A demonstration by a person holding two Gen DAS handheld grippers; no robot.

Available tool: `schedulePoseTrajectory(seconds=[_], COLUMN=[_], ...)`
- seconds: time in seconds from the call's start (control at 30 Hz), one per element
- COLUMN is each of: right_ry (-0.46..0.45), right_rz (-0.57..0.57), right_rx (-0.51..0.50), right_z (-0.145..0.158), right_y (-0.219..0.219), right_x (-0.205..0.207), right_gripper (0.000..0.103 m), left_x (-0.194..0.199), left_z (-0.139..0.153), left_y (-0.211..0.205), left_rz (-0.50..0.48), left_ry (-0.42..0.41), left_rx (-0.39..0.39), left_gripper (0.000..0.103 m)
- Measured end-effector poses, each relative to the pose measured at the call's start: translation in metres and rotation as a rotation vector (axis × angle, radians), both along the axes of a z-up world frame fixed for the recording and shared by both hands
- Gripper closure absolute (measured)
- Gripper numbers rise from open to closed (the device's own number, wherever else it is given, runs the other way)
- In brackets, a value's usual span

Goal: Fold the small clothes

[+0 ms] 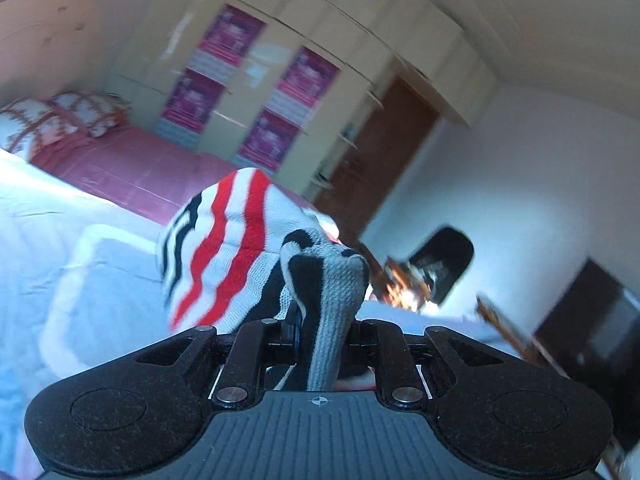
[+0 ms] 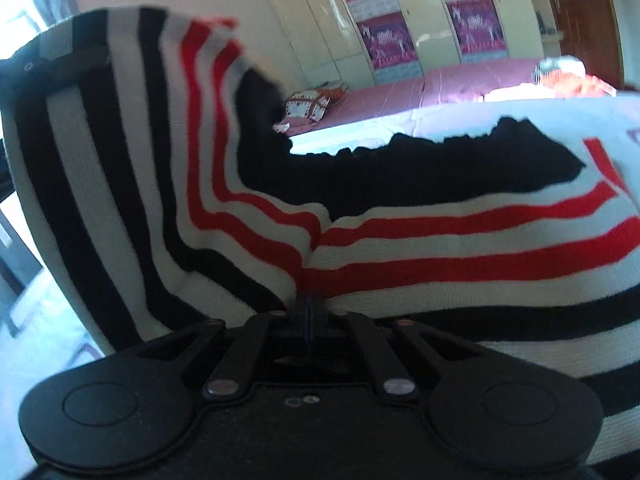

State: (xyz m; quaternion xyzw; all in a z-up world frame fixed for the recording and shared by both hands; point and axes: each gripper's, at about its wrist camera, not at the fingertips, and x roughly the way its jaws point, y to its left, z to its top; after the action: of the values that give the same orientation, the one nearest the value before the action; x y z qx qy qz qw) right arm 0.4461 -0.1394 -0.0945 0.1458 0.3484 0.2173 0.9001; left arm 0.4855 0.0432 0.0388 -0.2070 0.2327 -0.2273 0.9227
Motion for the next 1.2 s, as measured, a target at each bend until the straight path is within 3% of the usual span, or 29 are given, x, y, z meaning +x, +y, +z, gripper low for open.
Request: schedulePoseTrajectory(seconds=[0.07, 0.1, 0.17, 0.2, 0.23, 0.27, 0.3, 0.33, 0.37, 0.53, 0.63, 0.7, 0.83, 0.9, 1.0, 1.03, 1.07, 1.1, 1.13, 1.2], right_ry=[0.001, 0.010, 0.053, 0.056, 0.059, 0.068, 0.072, 0.064, 0.041, 0.028, 0.102, 0.169, 0.243, 0.286, 0.348, 0.364, 0.345, 0.300, 0.258, 0.170], right_rz=[-0.094, -0.158, -0.273, -0.315, -0.337, -0.340, -0.349, -0.369, -0.382, -0.336, -0.254, -0.219, -0.205, -0.196, -0.186, -0.181, -0.179, -0.185, -0.177, -0.167], right_rx=[0.089, 0.126, 0.190, 0.206, 0.242, 0.286, 0.304, 0.299, 0.305, 0.435, 0.517, 0.552, 0.599, 0.633, 0.583, 0.533, 0.468, 0.368, 0.266, 0.186], right_z=[0.008, 0.010, 0.010, 0.011, 0.011, 0.012, 0.015, 0.020, 0.026, 0.035, 0.029, 0.024, 0.016, 0.011, 0.005, 0.005, 0.011, 0.020, 0.030, 0.047], right_y=[-0.036, -0.059, -0.111, -0.132, -0.155, -0.173, -0.184, -0.194, -0.202, -0.211, -0.194, -0.178, -0.161, -0.155, -0.137, -0.127, -0.119, -0.109, -0.100, -0.090], right_x=[-0.013, -0.021, -0.040, -0.049, -0.059, -0.066, -0.072, -0.078, -0.084, -0.088, -0.070, -0.060, -0.045, -0.033, -0.012, -0.006, -0.005, -0.005, -0.006, -0.015], right_gripper=[0.090, 0.090, 0.080, 0.082, 0.081, 0.076, 0.065, 0.046, 0.041, 0.038, 0.036, 0.031, 0.030, 0.030, 0.030, 0.034, 0.061, 0.077, 0.078, 0.080], left_x=[0.005, 0.009, 0.020, 0.023, 0.021, 0.009, 0.002, -0.009, -0.018, -0.050, -0.054, -0.045, -0.040, -0.040, -0.030, -0.029, -0.029, -0.028, -0.028, -0.025], left_z=[-0.002, -0.008, -0.031, -0.045, -0.056, -0.059, -0.055, -0.049, -0.039, -0.002, -0.004, -0.014, -0.043, -0.058, -0.080, -0.082, -0.083, -0.084, -0.082, -0.082], left_y=[-0.037, -0.055, -0.088, -0.104, -0.119, -0.131, -0.135, -0.136, -0.133, -0.076, -0.024, 0.007, 0.050, 0.052, 0.048, 0.049, 0.050, 0.046, 0.047, 0.042], left_rz=[-0.068, -0.101, -0.165, -0.192, -0.211, -0.219, -0.230, -0.252, -0.265, -0.228, -0.082, 0.044, 0.145, 0.164, 0.175, 0.181, 0.187, 0.189, 0.187, 0.183], left_ry=[0.016, 0.042, 0.139, 0.187, 0.189, 0.128, 0.095, 0.084, 0.068, 0.024, 0.028, 0.096, 0.233, 0.278, 0.320, 0.327, 0.327, 0.323, 0.321, 0.312], left_rx=[0.099, 0.140, 0.211, 0.255, 0.324, 0.384, 0.398, 0.373, 0.342, 0.182, 0.130, 0.119, 0.023, -0.023, -0.084, -0.103, -0.108, -0.100, -0.093, -0.076], left_gripper=[0.086, 0.086, 0.086, 0.085, 0.079, 0.060, 0.048, 0.032, 0.030, 0.030, 0.030, 0.030, 0.030, 0.030, 0.030, 0.030, 0.030, 0.030, 0.030, 0.030])
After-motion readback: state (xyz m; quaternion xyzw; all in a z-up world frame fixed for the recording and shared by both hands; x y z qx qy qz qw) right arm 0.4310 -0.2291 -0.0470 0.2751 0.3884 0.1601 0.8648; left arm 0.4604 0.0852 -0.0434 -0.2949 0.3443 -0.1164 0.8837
